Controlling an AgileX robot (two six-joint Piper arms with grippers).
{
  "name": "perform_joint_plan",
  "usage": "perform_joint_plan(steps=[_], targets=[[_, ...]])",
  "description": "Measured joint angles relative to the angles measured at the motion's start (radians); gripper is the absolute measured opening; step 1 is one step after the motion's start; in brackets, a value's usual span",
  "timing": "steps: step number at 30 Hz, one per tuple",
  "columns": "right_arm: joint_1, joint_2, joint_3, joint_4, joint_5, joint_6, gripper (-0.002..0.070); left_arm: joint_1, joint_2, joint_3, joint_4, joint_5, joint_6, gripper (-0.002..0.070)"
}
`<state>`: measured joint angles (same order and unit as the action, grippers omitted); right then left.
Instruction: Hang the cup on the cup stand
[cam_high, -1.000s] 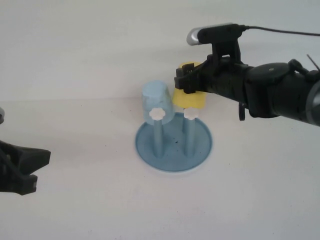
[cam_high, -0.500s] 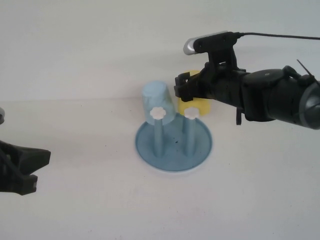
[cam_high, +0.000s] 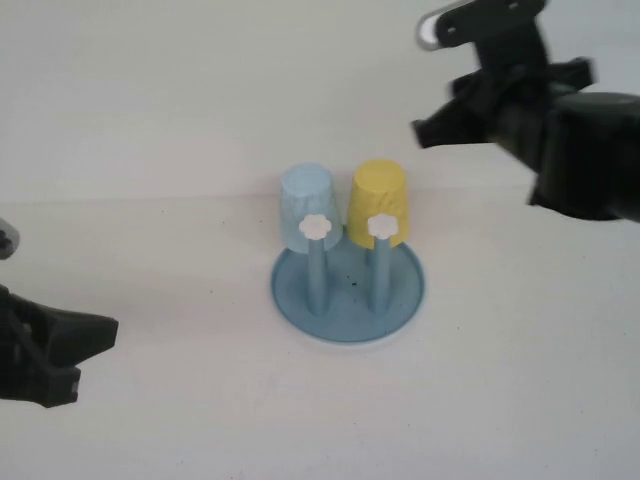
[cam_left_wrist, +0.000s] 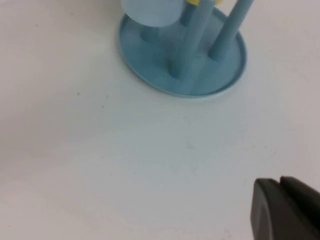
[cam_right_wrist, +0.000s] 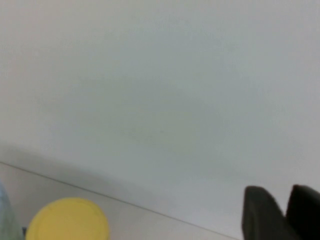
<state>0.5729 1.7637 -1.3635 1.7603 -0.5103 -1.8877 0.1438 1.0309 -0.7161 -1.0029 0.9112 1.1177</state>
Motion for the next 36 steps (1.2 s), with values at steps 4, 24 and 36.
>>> perform_joint_plan(steps=[4, 24, 36], targets=[[0.017, -0.176, 0.133, 0.005, -0.057, -0.047, 0.0037, 0.000, 0.000, 0.000, -0.069, 0.021, -0.004, -0.0001], [0.023, -1.573, 1.037, 0.003, 0.184, 0.036, -0.0001, -0.051, -0.263, 0.056, -0.209, 0.008, -0.092, -0.0001], [0.023, -1.772, 1.200, 0.003, 0.118, 0.086, -0.0001, -0.051, -0.408, 0.123, -0.237, -0.004, -0.099, -0.0001]])
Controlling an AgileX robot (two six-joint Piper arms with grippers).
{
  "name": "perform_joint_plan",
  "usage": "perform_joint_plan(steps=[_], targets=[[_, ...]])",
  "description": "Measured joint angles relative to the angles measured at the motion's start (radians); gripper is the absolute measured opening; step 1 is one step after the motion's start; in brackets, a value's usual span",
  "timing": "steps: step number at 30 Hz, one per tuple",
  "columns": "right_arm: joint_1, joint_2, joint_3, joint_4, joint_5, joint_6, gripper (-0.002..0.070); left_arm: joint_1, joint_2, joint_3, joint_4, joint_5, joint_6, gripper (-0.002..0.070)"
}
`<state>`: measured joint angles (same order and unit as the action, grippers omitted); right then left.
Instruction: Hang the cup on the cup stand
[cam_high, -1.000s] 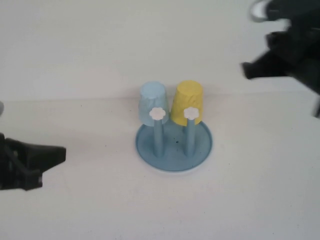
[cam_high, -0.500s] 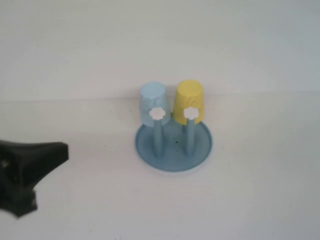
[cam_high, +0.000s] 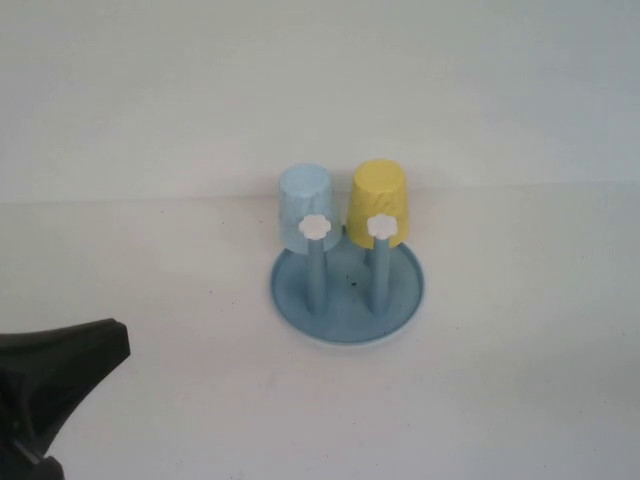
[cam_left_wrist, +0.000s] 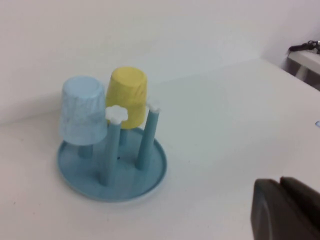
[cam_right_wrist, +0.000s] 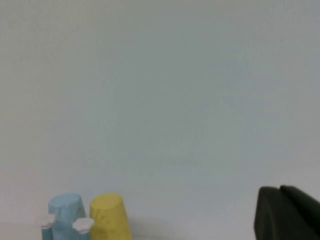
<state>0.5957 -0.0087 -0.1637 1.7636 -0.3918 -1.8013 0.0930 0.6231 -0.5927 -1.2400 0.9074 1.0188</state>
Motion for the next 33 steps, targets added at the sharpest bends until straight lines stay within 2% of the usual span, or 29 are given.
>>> perform_joint_plan(steps=[8, 19, 28, 33], targets=[[0.000, -0.006, 0.000, 0.000, -0.037, 0.021, -0.0001, 0.000, -0.008, 0.000, -0.120, -0.011, 0.002, -0.0001], [0.000, -0.006, 0.000, 0.002, -0.040, 0.022, -0.0001, -0.002, -0.011, 0.002, -0.112, -0.018, 0.000, -0.0001], [0.000, -0.006, 0.000, 0.002, -0.042, 0.022, -0.0001, -0.019, -0.358, 0.031, -0.026, -0.156, 0.020, -0.0001], [0.000, -0.006, 0.000, 0.002, -0.042, 0.022, -0.0001, -0.019, -0.457, 0.106, -0.007, -0.373, 0.041, -0.0001]])
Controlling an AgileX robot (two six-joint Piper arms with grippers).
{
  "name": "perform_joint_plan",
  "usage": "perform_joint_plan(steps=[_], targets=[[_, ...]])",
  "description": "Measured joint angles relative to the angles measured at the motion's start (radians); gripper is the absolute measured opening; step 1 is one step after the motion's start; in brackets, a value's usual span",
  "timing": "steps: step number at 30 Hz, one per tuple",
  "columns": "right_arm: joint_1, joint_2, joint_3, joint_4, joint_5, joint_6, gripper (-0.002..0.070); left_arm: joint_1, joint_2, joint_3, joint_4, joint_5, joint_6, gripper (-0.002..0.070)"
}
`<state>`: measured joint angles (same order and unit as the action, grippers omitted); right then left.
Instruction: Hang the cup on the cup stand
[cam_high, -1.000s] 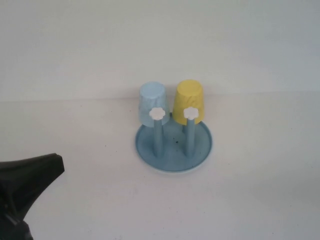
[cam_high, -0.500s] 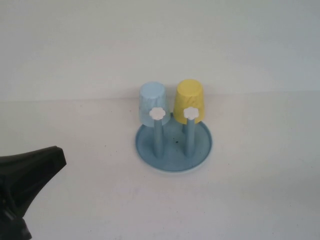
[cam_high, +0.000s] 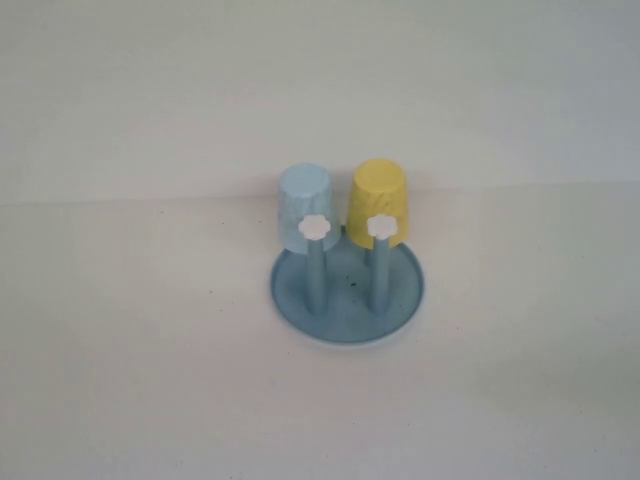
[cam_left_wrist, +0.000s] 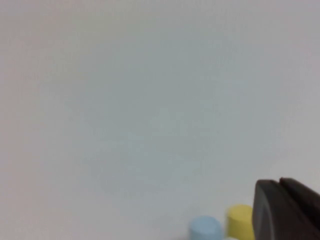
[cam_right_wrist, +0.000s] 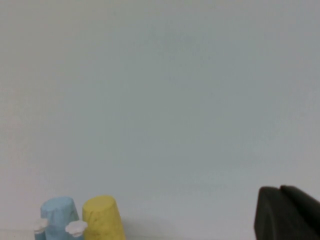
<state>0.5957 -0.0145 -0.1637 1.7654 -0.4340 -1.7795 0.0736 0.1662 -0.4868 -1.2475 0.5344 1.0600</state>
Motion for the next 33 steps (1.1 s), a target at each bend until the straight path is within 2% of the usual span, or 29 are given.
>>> perform_joint_plan(steps=[3, 5, 6, 10, 12, 13, 16, 20, 23, 27, 33], targets=[[0.000, 0.000, 0.000, 0.000, 0.000, 0.000, -0.0001, 0.000, 0.010, 0.096, -0.065, -0.197, -0.034, -0.0001], [0.000, 0.000, 0.000, 0.002, 0.000, 0.000, -0.0001, 0.007, 0.020, 0.172, 0.017, -0.295, -0.190, -0.0001], [0.000, 0.000, 0.000, 0.002, 0.000, 0.000, -0.0001, 0.012, 0.008, 0.211, 0.143, -0.311, -0.336, -0.0001], [0.000, -0.001, 0.000, 0.002, -0.002, 0.002, -0.0001, 0.017, -0.034, 0.334, 0.784, -0.286, -0.987, -0.0001], [0.000, -0.001, 0.000, 0.002, -0.002, 0.002, -0.0001, 0.017, -0.056, 0.370, 0.977, -0.283, -1.147, 0.0000], [0.000, -0.001, 0.000, 0.002, -0.002, 0.002, -0.0001, 0.017, -0.070, 0.391, 1.036, -0.281, -1.176, -0.0001], [0.000, -0.001, 0.000, 0.002, -0.002, 0.002, -0.0001, 0.015, -0.114, 0.446, 1.098, -0.324, -1.121, -0.0001], [0.000, -0.001, 0.000, 0.002, -0.002, 0.002, -0.0001, 0.014, -0.171, 0.491, 1.038, -0.360, -0.977, -0.0001], [0.000, -0.001, 0.000, 0.002, -0.002, 0.002, -0.0001, 0.001, -0.179, 0.487, 1.013, -0.253, -0.972, -0.0001], [0.000, -0.001, 0.000, 0.002, -0.002, 0.002, -0.0001, -0.080, -0.179, 0.490, 1.016, -0.216, -0.936, 0.0000], [0.000, -0.001, 0.000, 0.002, -0.002, 0.002, -0.0001, -0.255, -0.179, 0.490, 1.028, -0.216, -0.883, -0.0002]])
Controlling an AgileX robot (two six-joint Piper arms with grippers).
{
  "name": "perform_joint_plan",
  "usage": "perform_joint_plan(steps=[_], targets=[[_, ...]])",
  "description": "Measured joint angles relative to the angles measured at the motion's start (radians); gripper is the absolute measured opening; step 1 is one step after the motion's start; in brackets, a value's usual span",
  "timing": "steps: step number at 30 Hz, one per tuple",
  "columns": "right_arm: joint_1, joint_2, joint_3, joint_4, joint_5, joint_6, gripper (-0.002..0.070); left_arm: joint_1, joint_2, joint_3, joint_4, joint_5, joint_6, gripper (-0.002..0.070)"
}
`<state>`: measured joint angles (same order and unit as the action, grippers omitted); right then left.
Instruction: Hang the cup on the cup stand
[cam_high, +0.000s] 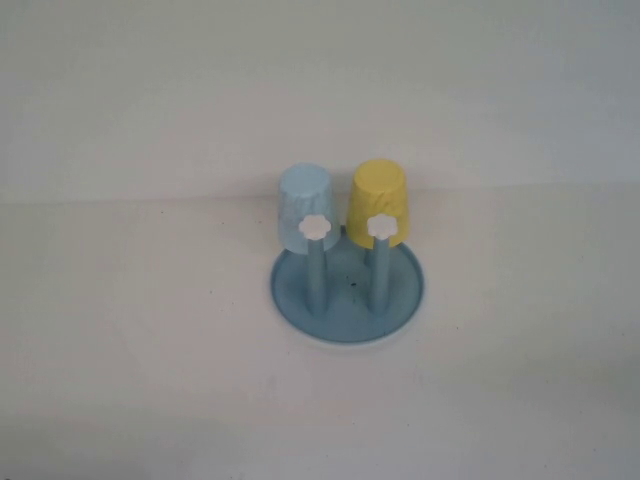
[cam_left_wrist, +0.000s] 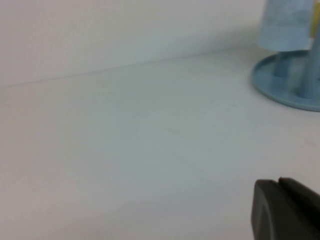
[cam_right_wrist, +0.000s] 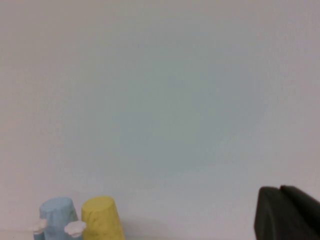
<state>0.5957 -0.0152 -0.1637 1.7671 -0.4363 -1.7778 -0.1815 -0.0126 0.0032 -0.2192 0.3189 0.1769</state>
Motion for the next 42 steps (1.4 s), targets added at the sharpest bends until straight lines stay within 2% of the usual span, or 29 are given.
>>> perform_joint_plan(steps=[3, 30, 36, 38, 39, 42], targets=[[0.000, 0.000, 0.000, 0.000, 0.000, 0.000, -0.0001, -0.025, 0.000, 0.000, 0.002, 0.000, 0.001, -0.0001], [0.000, 0.000, 0.000, 0.000, -0.002, -0.004, -0.0001, -0.025, 0.000, 0.000, 0.006, 0.000, 0.001, -0.0001], [0.000, 0.000, 0.000, -0.004, -0.081, -0.072, -0.0001, -0.025, 0.000, 0.000, 0.006, 0.000, 0.001, -0.0001], [0.000, 0.000, 0.001, -0.076, -0.080, -0.007, -0.0001, -0.025, 0.000, 0.000, 0.006, 0.000, 0.001, -0.0001], [0.000, 0.000, 0.003, -0.166, -0.065, 0.067, -0.0001, -0.025, 0.000, 0.000, 0.006, 0.000, 0.001, -0.0001], [0.000, 0.000, 0.005, -0.647, 0.025, 0.424, -0.0001, -0.025, 0.000, 0.000, 0.006, 0.000, -0.001, -0.0001]])
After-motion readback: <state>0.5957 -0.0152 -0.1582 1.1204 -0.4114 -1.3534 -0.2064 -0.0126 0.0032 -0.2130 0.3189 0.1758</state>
